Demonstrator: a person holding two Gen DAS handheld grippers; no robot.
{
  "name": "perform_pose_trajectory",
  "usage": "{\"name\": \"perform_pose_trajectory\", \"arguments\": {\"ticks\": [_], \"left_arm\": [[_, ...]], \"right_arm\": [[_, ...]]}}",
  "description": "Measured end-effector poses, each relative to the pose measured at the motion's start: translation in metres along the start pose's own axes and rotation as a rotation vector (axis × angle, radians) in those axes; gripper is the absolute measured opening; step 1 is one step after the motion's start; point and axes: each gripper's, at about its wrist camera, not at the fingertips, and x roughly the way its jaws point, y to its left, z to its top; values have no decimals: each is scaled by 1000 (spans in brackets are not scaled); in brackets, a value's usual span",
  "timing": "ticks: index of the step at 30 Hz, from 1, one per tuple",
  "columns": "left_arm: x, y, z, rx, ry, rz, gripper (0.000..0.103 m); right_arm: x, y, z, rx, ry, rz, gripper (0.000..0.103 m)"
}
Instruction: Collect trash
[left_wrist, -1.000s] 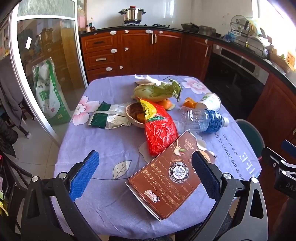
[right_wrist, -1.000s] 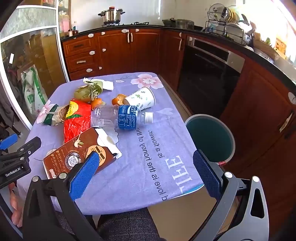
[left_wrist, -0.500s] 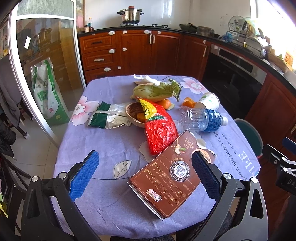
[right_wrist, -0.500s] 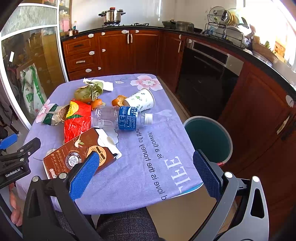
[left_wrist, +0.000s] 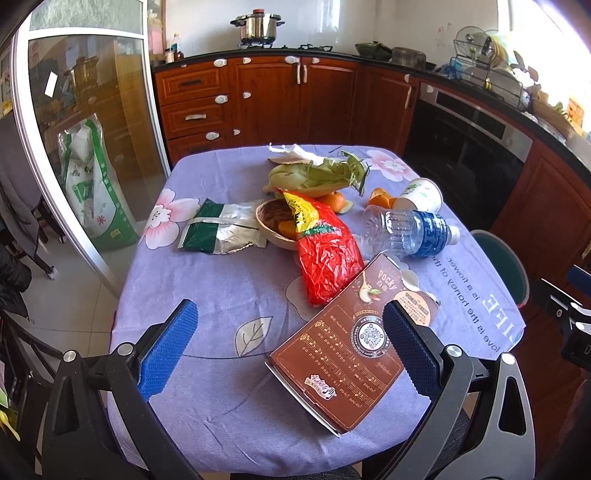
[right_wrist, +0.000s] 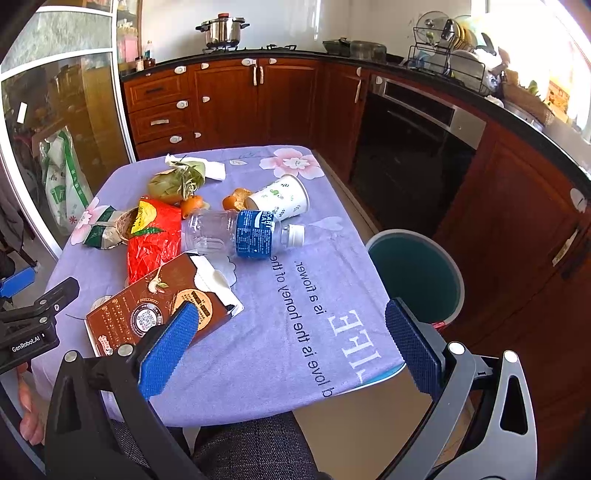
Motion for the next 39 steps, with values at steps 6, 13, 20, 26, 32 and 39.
{"name": "perform_pose_trajectory", "arguments": {"ticks": [6,13,20,26,32,39], "left_arm": [[1,1,-2,22,-3,-12,100],[2,1,-4,54,0,-23,100],[5,2,-6,70,10,-32,100],[9,5,-8,81,15,-42,100],[16,9,-14,135,13,-80,100],[35,8,-35,296,59,-227,100]], "right_arm": [[-1,1,1,2,-1,-3,97],[0,7,0,-6,6,3,97],[3,14,-1,-17,14,9,97],[6,20,-3,-16,31,19,97],[13,27,-7,-11,54,50,97],[49,44,-25,12,198,181,97]]}}
